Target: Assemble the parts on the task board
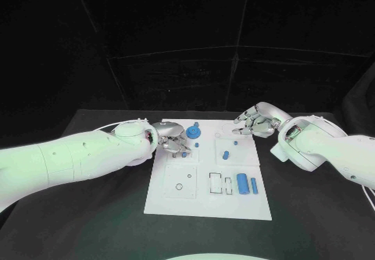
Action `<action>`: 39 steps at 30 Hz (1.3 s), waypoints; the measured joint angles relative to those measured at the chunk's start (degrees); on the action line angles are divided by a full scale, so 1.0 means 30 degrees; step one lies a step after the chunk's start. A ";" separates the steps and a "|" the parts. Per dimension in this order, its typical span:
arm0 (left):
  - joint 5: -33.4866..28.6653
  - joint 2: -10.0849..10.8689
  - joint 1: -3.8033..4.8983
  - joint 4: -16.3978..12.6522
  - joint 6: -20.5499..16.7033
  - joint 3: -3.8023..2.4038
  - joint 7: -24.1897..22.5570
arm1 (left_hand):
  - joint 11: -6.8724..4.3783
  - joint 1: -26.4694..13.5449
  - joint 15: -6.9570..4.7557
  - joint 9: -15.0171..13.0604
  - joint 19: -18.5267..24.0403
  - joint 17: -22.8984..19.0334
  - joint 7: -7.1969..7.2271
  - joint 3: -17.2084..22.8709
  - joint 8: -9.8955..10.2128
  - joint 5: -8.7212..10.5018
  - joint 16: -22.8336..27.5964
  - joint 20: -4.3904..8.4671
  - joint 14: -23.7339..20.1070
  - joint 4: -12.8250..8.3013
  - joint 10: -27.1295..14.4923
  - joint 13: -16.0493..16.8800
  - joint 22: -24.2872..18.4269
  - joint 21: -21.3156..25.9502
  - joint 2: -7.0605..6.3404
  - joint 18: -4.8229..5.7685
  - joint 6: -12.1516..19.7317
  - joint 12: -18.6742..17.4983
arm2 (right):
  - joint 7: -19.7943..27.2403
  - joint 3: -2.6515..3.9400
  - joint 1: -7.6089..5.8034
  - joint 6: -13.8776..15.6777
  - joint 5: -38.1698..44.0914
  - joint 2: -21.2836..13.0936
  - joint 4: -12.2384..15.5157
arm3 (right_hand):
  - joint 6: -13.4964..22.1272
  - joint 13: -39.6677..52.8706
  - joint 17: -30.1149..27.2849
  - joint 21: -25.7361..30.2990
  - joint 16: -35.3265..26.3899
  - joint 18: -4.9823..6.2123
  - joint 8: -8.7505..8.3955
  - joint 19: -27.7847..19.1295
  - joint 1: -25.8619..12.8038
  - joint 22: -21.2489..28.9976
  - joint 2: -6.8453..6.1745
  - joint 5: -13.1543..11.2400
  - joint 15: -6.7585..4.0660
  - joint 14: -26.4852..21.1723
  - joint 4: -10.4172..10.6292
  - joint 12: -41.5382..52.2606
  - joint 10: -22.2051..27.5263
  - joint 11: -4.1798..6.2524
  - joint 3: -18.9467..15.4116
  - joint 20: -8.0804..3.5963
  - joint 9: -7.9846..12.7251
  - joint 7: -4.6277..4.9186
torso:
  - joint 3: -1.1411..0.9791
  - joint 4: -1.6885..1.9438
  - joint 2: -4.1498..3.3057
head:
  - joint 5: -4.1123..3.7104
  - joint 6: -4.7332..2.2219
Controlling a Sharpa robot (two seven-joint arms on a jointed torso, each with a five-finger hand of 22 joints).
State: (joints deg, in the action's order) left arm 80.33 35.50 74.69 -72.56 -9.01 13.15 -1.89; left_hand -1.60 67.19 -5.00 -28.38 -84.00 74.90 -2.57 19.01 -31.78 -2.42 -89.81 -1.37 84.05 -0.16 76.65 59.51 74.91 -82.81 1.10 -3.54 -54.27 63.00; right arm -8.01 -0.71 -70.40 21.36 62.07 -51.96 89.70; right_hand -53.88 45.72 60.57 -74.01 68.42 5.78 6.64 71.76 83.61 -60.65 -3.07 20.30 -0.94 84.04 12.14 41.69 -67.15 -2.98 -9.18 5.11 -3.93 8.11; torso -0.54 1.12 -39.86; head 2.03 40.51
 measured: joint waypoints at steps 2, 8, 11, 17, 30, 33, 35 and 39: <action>0.0002 -0.0008 0.0000 0.0026 0.0001 0.0001 -0.0021 | 0.0000 0.0021 0.0000 0.0000 0.0000 0.0000 -0.0001 0.0000 0.0000 0.0001 0.0000 0.0000 0.0000 0.0000 -0.0001 0.0000 0.0000 0.0000 -0.0022 0.0002 -0.0001 0.0000 | 0.0003 0.0000 0.0000 -0.0001 0.0000 0.0001 0.0000 | 0.0000 0.0000 0.0000 0.0000 0.0000 0.0000 0.0000 0.0000 0.0000 0.0000 0.0000 0.0000 0.0000 0.0000 0.0000 0.0000 0.0000 0.0000 0.0000 0.0000 0.0000 0.0000 | 0.0000 0.0000 0.0000 | -0.0002 0.0015; 0.0020 -0.0011 -0.0002 0.0065 0.0076 0.0020 -0.0052 | -0.0016 0.0045 0.0000 0.0004 0.0000 0.0000 -0.0002 0.0000 0.0003 0.0016 0.0000 0.0000 0.0000 0.0000 0.0018 0.0002 0.0000 0.0000 -0.0047 0.0001 -0.0001 0.0000 | 0.0011 0.0000 0.0000 -0.0007 0.0000 0.0005 -0.0001 | 0.0000 0.0000 0.0000 0.0000 0.0000 -0.0001 0.0000 0.0000 0.0000 0.0000 -0.0001 0.0000 0.0000 0.0000 0.0000 0.0000 0.0000 0.0000 0.0000 0.0000 0.0001 0.0000 | 0.0004 -0.0002 -0.0002 | -0.0005 0.0038; 0.0026 -0.0012 -0.0015 0.0061 0.0151 0.0023 -0.0068 | -0.0047 0.0052 0.0000 0.0012 0.0000 0.0000 -0.0003 0.0001 0.0014 0.0018 0.0000 0.0000 0.0000 0.0000 0.0050 0.0001 0.0000 0.0000 -0.0055 0.0000 -0.0002 0.0000 | 0.0015 0.0000 0.0000 -0.0015 0.0000 0.0007 -0.0003 | 0.0000 -0.0001 0.0000 0.0000 0.0000 -0.0002 0.0000 -0.0001 0.0000 -0.0001 0.0000 0.0000 0.0000 0.0000 0.0000 0.0000 0.0000 0.0000 0.0000 0.0000 0.0000 0.0000 | 0.0005 -0.0002 -0.0002 | -0.0009 0.0055; 0.0035 -0.0016 -0.0014 0.0050 0.0277 0.0023 -0.0116 | -0.0045 0.0058 0.0001 0.0021 0.0000 0.0000 -0.0005 0.0079 0.0021 -0.0037 0.0000 0.0000 0.0000 0.0023 0.0050 0.0002 0.0000 0.0000 -0.0065 0.0000 0.0000 0.0000 | 0.0021 0.0000 0.0000 -0.0031 -0.0001 0.0017 -0.0011 | 0.0000 0.0000 0.0000 0.0000 0.0000 -0.0003 0.0000 0.0000 0.0000 0.0015 0.0000 0.0000 0.0000 0.0000 0.0000 0.0000 0.0000 0.0000 0.0000 -0.0001 0.0001 0.0000 | 0.0011 -0.0002 -0.0002 | -0.0031 0.0070; 0.0048 -0.0101 -0.0008 0.0218 0.0422 0.0025 -0.0234 | -0.0040 0.0009 0.0000 0.0015 0.0000 0.0000 -0.0010 0.0105 0.0093 -0.0039 0.0000 0.0000 0.0000 -0.0001 0.0047 -0.0044 0.0000 0.0000 -0.0114 0.0001 0.0002 0.0000 | 0.0042 0.0000 0.0000 -0.0053 -0.0004 0.0054 -0.0033 | 0.0000 0.0000 0.0000 0.0075 -0.0072 -0.0002 0.0000 0.0000 -0.0100 0.0014 0.0100 0.0000 0.0000 0.0000 0.0054 0.0075 0.0000 0.0000 -0.0054 0.0000 0.0000 0.0000 | 0.0005 -0.0002 0.0000 | -0.0022 0.0057; 0.0048 -0.0116 -0.0012 0.0250 0.0448 0.0028 -0.0248 | -0.0039 0.0007 0.0000 0.0015 0.0000 0.0000 -0.0013 0.0111 0.0090 -0.0037 0.0000 0.0000 0.0000 -0.0007 0.0046 -0.0044 0.0000 0.0000 -0.0116 0.0001 0.0006 0.0000 | 0.0047 0.0000 0.0000 -0.0055 -0.0010 0.0054 -0.0034 | 0.0001 -0.0001 0.0000 0.0075 -0.0072 -0.0003 0.0000 0.0000 -0.0100 0.0025 0.0100 0.0000 0.0000 0.0000 0.0054 0.0076 0.0000 0.0000 -0.0054 0.0000 0.0000 0.0000 | 0.0004 -0.0002 -0.0002 | -0.0022 0.0066; 0.0048 -0.0125 -0.0013 0.0263 0.0468 0.0029 -0.0255 | -0.0038 -0.0043 0.0000 0.0015 0.0000 0.0000 -0.0037 0.0141 0.0037 -0.0036 0.0000 0.0000 0.0000 -0.0036 0.0046 -0.0072 0.0000 0.0000 -0.0165 0.0000 0.0030 0.0000 | 0.0052 0.0000 0.0000 -0.0057 -0.0016 0.0054 -0.0034 | 0.0000 0.0000 -0.0016 0.0075 -0.0072 -0.0002 0.0000 0.0000 -0.0100 0.0051 0.0100 0.0000 0.0000 0.0000 0.0054 0.0075 0.0000 0.0000 -0.0054 0.0000 0.0000 0.0000 | 0.0004 0.0000 -0.0002 | -0.0022 0.0081; 0.0048 -0.0128 -0.0013 0.0274 0.0512 0.0028 -0.0257 | -0.0037 -0.0073 0.0000 0.0015 0.0000 0.0000 -0.0040 0.0243 0.0032 -0.0025 0.0000 0.0000 0.0000 -0.0139 0.0044 -0.0093 0.0000 0.0000 -0.0195 0.0001 0.0032 0.0000 | 0.0060 0.0000 0.0000 -0.0062 -0.0027 0.0053 -0.0034 | 0.0000 0.0000 -0.0017 0.0075 -0.0072 -0.0001 0.0000 0.0000 -0.0100 0.0051 0.0099 0.0000 0.0000 0.0000 0.0054 0.0075 0.0000 0.0000 -0.0054 0.0000 0.0000 0.0000 | 0.0004 -0.0002 -0.0002 | -0.0033 0.0121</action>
State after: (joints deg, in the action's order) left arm 80.47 35.12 74.65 -71.74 -7.48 13.24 -2.66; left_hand -1.71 66.97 -5.00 -28.34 -84.00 74.91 -2.69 19.74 -31.68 -2.49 -89.81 -1.37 84.05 -0.57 76.78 59.23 74.91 -82.81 0.51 -3.53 -54.18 63.00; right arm -7.83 -0.71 -70.40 21.18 61.99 -51.80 89.60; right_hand -53.88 45.72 60.52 -73.78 68.20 5.78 6.64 71.76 83.31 -60.50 -2.77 20.30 -0.94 84.04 12.30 41.92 -67.15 -2.98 -9.34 5.11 -3.93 8.10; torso -0.53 1.11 -39.87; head 1.93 40.87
